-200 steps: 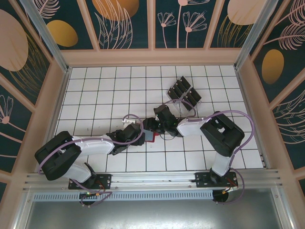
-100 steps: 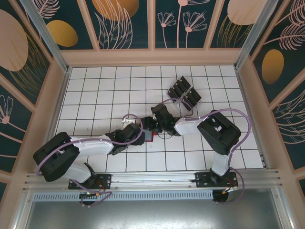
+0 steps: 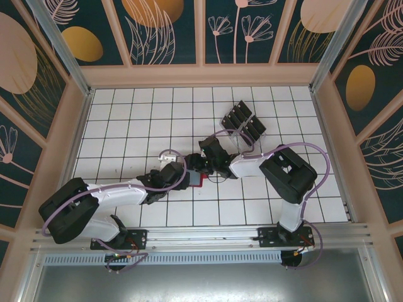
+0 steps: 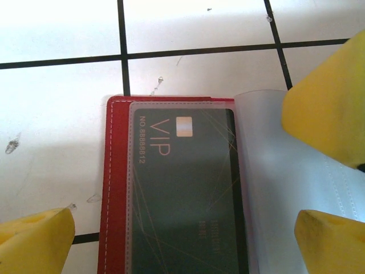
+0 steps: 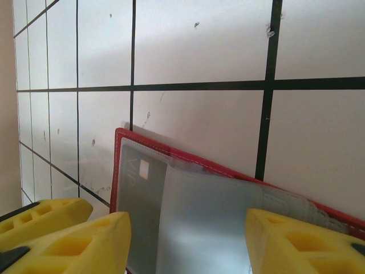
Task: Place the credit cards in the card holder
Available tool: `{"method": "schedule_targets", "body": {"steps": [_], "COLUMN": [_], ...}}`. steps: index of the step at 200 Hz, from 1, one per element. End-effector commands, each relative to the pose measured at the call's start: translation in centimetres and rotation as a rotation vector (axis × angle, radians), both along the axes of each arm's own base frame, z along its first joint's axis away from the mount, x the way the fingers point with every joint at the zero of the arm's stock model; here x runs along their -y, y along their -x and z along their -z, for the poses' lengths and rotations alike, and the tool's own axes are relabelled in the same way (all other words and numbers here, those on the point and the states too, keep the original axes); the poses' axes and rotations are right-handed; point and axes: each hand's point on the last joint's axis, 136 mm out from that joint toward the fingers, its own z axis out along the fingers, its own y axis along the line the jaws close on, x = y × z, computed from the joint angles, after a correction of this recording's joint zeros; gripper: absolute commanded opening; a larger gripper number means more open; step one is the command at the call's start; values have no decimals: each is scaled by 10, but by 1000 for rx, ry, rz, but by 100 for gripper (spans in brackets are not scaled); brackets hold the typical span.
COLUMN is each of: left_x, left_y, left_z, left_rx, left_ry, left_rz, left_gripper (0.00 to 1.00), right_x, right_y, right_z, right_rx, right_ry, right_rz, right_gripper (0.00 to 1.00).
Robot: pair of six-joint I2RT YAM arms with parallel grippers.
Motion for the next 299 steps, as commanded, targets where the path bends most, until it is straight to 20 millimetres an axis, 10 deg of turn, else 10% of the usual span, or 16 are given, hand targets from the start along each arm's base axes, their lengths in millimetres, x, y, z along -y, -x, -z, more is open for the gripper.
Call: {"method": "schedule_targets", "body": {"steps": [1, 163, 299], "left_x": [-4, -38, -38], "left_y": [-1, 12, 13], "left_z": [4, 22, 21], "left_rx": [0, -21, -12], "left_ry": [-27, -63, -47], "left_rz": [-19, -150, -143], "left_gripper": [99, 98, 98], "right_x": [0, 15, -4], "right_y": [7, 9, 14], "right_z": [7, -26, -6], "right_rx": [-29, 27, -15], "right_ry": [21, 7, 14], "right_rz": [-8, 35, 14], "right_gripper": [56, 56, 56]}}
